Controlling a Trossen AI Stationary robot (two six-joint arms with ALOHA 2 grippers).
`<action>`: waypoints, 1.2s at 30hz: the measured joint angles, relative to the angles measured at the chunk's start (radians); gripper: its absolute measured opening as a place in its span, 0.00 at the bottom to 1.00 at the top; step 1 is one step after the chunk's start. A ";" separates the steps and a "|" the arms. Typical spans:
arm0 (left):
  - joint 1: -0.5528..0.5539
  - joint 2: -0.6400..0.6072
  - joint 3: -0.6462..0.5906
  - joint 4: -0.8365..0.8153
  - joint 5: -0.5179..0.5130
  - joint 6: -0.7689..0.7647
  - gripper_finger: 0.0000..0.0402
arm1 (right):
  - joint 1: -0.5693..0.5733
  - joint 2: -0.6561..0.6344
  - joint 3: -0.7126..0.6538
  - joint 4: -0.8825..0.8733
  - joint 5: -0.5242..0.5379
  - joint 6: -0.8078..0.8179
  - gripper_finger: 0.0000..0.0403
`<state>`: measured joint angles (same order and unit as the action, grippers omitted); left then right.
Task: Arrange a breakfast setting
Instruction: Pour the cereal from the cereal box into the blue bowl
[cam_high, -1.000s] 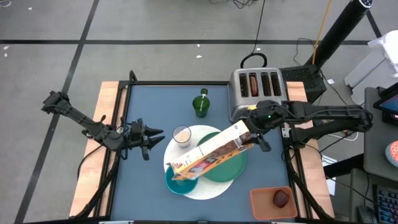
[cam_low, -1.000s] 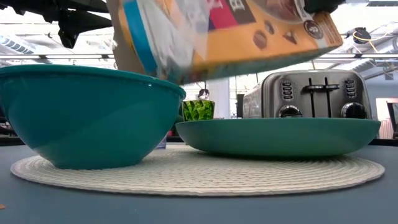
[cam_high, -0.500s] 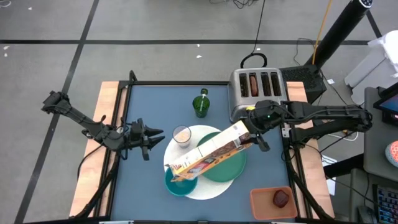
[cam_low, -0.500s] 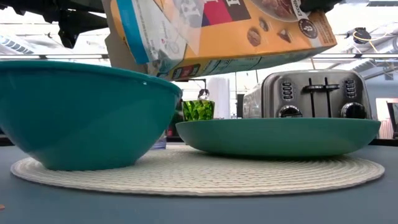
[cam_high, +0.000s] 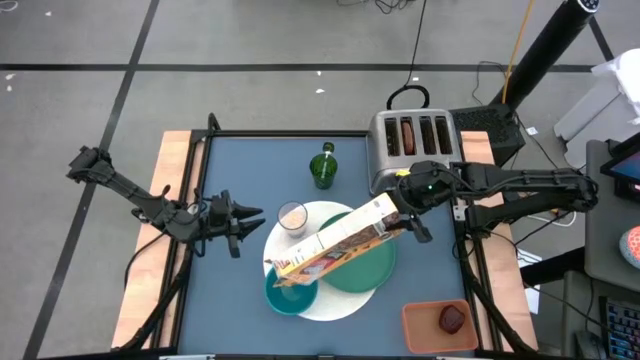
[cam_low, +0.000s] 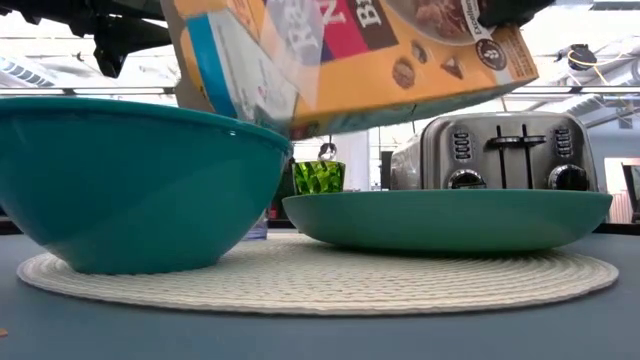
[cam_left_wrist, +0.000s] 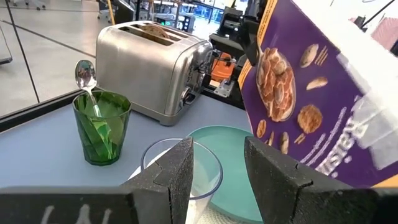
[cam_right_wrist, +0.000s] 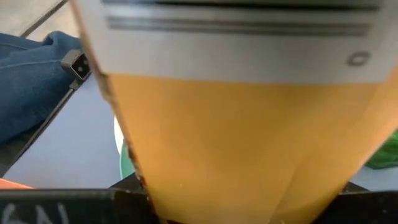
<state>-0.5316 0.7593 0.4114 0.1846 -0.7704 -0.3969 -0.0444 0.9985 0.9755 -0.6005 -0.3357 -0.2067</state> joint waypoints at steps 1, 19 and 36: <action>0.000 0.000 0.000 0.000 0.000 0.000 0.37 | 0.000 0.001 0.000 0.003 0.000 -0.001 0.44; 0.000 0.000 0.000 0.000 0.000 0.000 0.37 | 0.001 0.008 0.000 0.013 -0.009 0.018 0.44; -0.001 0.000 0.000 0.000 0.047 -0.107 0.37 | 0.001 -0.001 0.000 0.028 -0.011 0.031 0.44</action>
<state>-0.5328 0.7589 0.4114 0.1844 -0.7234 -0.5038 -0.0437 0.9974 0.9752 -0.5730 -0.3462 -0.1761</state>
